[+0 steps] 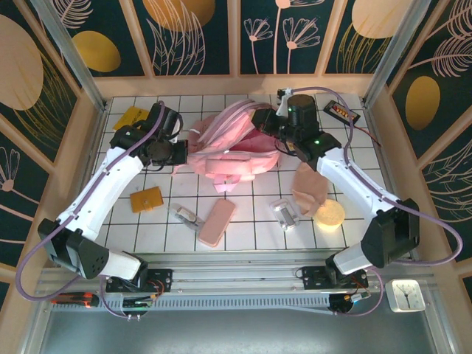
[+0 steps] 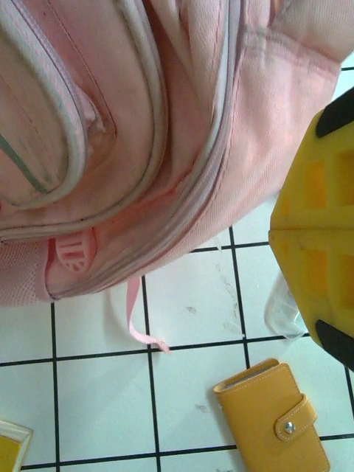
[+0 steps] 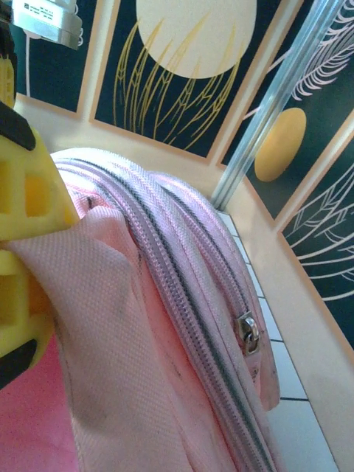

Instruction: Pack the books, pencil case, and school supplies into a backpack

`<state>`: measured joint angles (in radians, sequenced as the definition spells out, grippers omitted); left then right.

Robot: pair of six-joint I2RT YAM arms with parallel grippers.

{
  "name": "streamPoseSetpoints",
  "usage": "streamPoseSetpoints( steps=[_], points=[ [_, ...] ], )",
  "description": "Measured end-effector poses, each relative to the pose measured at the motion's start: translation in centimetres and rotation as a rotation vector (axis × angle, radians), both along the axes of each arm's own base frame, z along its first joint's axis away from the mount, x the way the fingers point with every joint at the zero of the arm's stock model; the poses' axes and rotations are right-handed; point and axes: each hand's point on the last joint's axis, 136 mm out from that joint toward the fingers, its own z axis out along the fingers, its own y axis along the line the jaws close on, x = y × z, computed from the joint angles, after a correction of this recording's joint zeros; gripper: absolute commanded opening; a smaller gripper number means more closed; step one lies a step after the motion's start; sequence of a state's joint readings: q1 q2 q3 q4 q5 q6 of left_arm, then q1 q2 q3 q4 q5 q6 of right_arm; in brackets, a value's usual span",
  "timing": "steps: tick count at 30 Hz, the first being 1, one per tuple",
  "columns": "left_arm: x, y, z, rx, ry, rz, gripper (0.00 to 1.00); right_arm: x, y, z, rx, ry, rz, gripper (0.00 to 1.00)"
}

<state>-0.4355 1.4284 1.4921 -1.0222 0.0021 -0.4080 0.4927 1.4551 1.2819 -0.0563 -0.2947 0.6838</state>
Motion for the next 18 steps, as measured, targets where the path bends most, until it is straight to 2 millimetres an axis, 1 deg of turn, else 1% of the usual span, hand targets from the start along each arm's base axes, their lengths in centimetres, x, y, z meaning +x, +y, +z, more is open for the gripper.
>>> streamPoseSetpoints(
  steps=[1,2,3,5,6,7,8,9,10,11,13,15,17,18],
  points=[
    [0.0,-0.1,0.0,-0.002,-0.002,-0.006,0.00,-0.1,0.0,0.1,0.005,0.000,0.003,0.00],
    [0.1,-0.2,0.1,-0.008,-0.005,-0.011,0.08,-0.2,0.1,0.1,0.011,0.000,0.012,0.00],
    [0.3,-0.5,0.2,-0.017,-0.015,-0.023,0.29,-0.4,0.3,0.2,0.021,-0.002,0.024,0.00],
    [0.6,-1.1,0.3,-0.044,-0.036,-0.038,0.37,-0.6,0.7,0.3,0.042,0.000,0.047,0.00],
    [0.8,-1.3,0.5,-0.057,-0.053,-0.047,0.45,-0.8,0.9,0.4,0.051,0.002,0.056,0.00],
    [1.1,-1.7,0.8,-0.073,-0.075,-0.062,0.60,-0.9,1.0,0.5,0.059,0.004,0.062,0.00],
    [1.3,-2.0,1.2,-0.084,-0.095,-0.072,0.66,-0.9,1.1,0.6,0.063,0.003,0.065,0.00],
    [1.6,-2.4,1.9,-0.098,-0.132,-0.091,0.76,-1.0,1.2,0.8,0.070,0.001,0.067,0.00],
    [2.0,-3.0,2.7,-0.104,-0.173,-0.119,0.95,-1.1,1.4,0.9,0.077,0.001,0.070,0.00],
    [2.2,-3.6,3.4,-0.110,-0.203,-0.138,0.99,-1.2,1.6,1.0,0.082,0.001,0.075,0.00],
    [2.4,-5.6,5.3,-0.111,-0.281,-0.218,0.99,-1.4,2.1,1.2,0.090,0.003,0.088,0.00],
    [2.4,-8.0,7.1,-0.117,-0.353,-0.305,0.99,-1.5,2.7,1.5,0.102,0.006,0.103,0.00],
    [2.4,-9.9,8.0,-0.114,-0.402,-0.375,0.99,-1.4,3.3,1.9,0.112,0.006,0.114,0.00],
    [2.5,-10.6,8.1,-0.106,-0.419,-0.402,0.99,-1.4,3.6,2.1,0.116,0.003,0.120,0.00]
  ],
)
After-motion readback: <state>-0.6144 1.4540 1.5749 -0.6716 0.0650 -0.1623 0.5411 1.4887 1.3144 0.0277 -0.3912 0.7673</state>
